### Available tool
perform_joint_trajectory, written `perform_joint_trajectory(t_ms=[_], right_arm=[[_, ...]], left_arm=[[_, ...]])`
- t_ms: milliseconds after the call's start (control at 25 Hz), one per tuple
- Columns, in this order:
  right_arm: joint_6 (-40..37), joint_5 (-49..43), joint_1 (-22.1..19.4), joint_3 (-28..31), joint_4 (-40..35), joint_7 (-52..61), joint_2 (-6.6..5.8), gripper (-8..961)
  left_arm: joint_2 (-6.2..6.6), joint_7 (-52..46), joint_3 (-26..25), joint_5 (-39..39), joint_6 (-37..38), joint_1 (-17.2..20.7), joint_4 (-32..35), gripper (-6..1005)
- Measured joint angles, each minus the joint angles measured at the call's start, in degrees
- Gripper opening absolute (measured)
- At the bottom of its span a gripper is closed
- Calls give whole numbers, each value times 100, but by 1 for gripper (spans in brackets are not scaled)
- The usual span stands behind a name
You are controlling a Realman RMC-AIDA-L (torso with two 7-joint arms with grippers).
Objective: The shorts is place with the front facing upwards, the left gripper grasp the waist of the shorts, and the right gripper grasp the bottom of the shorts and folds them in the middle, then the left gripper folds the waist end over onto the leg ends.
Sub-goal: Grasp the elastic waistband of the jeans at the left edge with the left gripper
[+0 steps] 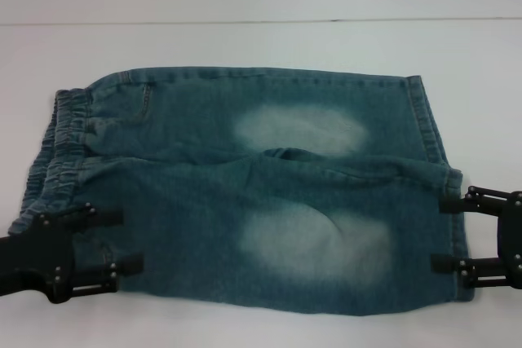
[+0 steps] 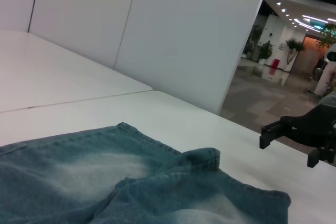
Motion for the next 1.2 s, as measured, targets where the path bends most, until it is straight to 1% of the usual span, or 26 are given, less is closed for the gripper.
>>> perform_joint_trajectory(t_ms=[400, 640, 840, 960, 1120, 1200], right_arm=[[9, 0, 0, 0, -3, 4, 0, 915], [17, 29, 8, 2, 8, 4, 2, 915], [13, 34, 35, 48, 26, 11, 6, 915], [28, 35, 47, 53, 27, 49, 7, 915], [55, 27, 61, 51, 30, 99, 14, 916], [78, 20, 61, 51, 34, 101, 19, 916]], left_arm=[[1, -44, -2, 210, 50, 4, 29, 863], [0, -178, -61, 208, -102, 10, 152, 860], [-16, -845, -80, 167, -327, -42, 880, 856], [-16, -1167, -6, 237, -377, -66, 1363, 854], [-6, -1749, 156, 570, -360, -99, 2227, 852], [8, -1985, 198, 823, -310, -139, 2528, 850]])
